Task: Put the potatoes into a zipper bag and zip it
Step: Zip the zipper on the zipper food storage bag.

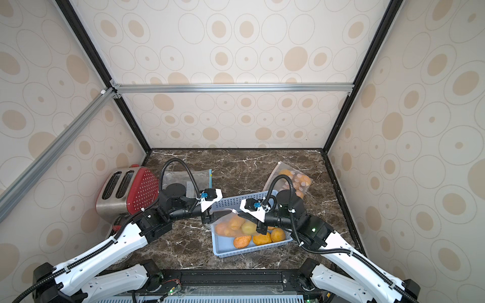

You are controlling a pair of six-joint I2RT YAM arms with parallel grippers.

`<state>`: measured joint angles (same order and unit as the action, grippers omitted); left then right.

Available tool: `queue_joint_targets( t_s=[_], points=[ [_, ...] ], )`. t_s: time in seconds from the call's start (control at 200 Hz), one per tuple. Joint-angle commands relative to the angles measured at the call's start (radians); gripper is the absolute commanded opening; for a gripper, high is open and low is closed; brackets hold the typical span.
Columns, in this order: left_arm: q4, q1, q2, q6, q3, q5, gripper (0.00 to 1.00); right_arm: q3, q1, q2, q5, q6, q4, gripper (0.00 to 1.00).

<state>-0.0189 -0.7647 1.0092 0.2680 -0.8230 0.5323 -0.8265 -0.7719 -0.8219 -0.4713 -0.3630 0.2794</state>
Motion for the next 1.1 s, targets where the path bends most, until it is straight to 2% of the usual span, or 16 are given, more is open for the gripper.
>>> queue_joint_targets(
  t_s=[0.0,0.285,0.63,1.095],
  points=[
    [0.038,-0.008,0.013,0.025,-0.045,0.069,0.64,-0.026,0.004,0.002,-0.033,0.004,0.021,0.00],
    [0.035,-0.010,0.048,0.019,-0.055,0.259,0.53,-0.031,0.004,-0.009,-0.035,0.006,0.020,0.00],
    [0.066,-0.019,0.066,-0.006,-0.041,0.311,0.34,-0.034,0.003,-0.018,-0.049,0.007,0.021,0.00],
    [0.045,-0.028,0.074,0.002,-0.029,0.299,0.10,-0.028,0.004,-0.019,-0.044,0.009,0.017,0.00]
  ],
)
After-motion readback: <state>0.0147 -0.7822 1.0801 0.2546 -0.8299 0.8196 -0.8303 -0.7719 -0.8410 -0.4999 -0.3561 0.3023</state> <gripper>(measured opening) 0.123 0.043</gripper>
